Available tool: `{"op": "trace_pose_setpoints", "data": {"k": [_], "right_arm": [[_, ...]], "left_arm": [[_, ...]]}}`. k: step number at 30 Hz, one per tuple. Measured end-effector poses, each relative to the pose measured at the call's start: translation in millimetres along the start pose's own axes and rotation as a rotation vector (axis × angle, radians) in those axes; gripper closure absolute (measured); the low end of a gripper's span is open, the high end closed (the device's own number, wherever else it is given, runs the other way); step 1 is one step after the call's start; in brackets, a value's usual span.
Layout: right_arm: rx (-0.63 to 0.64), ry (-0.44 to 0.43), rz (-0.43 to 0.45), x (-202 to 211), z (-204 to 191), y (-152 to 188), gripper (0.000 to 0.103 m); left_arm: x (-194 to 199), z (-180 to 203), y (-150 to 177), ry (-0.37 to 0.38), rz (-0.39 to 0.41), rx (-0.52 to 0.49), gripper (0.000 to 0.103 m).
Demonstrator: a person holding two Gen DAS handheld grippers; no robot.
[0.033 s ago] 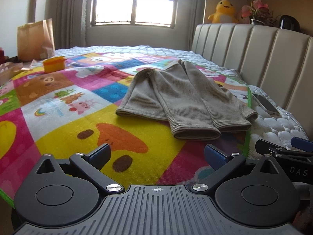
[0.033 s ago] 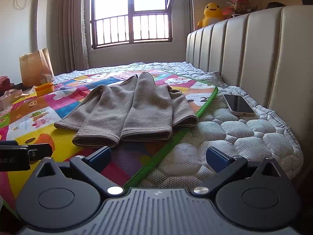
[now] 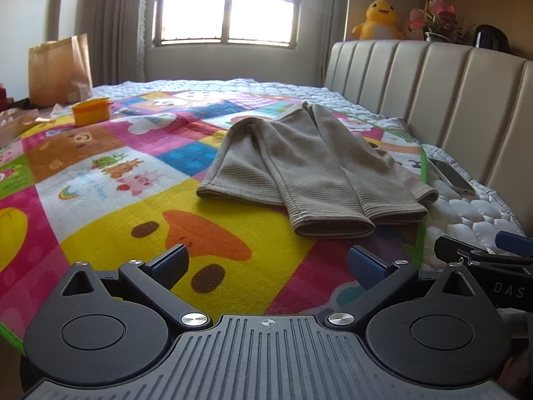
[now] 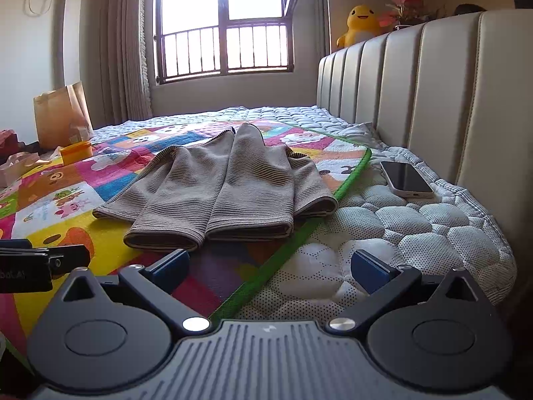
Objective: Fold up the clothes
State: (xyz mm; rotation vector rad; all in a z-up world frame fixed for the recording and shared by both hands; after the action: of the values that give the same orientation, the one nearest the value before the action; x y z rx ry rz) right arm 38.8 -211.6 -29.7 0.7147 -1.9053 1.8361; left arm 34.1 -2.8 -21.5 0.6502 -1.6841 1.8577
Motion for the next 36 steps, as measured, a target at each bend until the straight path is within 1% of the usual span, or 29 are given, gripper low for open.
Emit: {"op": "trace_pose_setpoints", "data": {"k": [14,27,36], "right_arm": [[0.005,-0.021,-0.011,-2.3,-3.2,1.8,0.0],[-0.008,-0.023,-0.032,-7.7,-2.9,5.7,0.0],[-0.006,-0.024,-0.026,-5.7,-3.2,5.8,0.0]], "left_arm": [[-3.8,3.2,4.0,-0.005,-0.002,-0.056,0.0],[-6.3,2.1,6.9,0.002,-0.017,-0.05,0.0],[-6.2,2.2,8.3,0.003,-0.018,-0.048,0.0]]}}
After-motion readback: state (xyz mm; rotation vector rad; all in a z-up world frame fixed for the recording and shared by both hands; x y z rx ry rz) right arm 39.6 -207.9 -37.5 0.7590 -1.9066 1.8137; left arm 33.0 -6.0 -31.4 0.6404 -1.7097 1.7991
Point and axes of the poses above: each gripper's, at about its wrist camera, not at the fingertips, and x roughly against the way its jaws point, z to its right, y to its underside, the point moved 4 cm from there along -x, roughly the way its jaws point, and after that the axes turned 11 degrees about -z, right-handed, at the moved point
